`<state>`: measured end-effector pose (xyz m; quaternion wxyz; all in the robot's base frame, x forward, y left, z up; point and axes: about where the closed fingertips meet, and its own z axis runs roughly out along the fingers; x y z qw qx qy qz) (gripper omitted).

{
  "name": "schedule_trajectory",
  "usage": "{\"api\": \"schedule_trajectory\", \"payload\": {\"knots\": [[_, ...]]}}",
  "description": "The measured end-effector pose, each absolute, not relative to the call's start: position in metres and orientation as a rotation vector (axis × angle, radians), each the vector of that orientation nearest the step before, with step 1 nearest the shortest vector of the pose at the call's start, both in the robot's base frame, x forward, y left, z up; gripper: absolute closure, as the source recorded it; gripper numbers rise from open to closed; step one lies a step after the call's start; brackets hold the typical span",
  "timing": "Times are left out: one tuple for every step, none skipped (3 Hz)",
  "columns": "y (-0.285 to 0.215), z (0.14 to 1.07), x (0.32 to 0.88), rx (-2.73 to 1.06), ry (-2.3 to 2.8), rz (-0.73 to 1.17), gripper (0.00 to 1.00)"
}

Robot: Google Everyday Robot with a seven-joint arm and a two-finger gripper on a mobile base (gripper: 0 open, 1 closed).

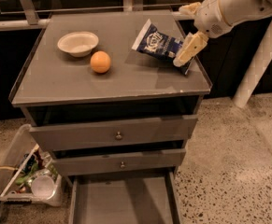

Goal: Place blue chip bag into bottom drawer

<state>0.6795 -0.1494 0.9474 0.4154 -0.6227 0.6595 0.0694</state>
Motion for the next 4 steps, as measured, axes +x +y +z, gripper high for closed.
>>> {"api": "schedule_trajectory", "payload": {"knots": [[-0.142,0.932,0.704,-1.564,1.683,0.208,0.00],[-0.132,0.912,0.717,-1.577,1.719,0.238,0.00],[-0.125,0.890,0.723,-1.592,1.766,0.257,0.00],[-0.120,0.871,0.725,-1.613,1.805,0.265,0.00]]}}
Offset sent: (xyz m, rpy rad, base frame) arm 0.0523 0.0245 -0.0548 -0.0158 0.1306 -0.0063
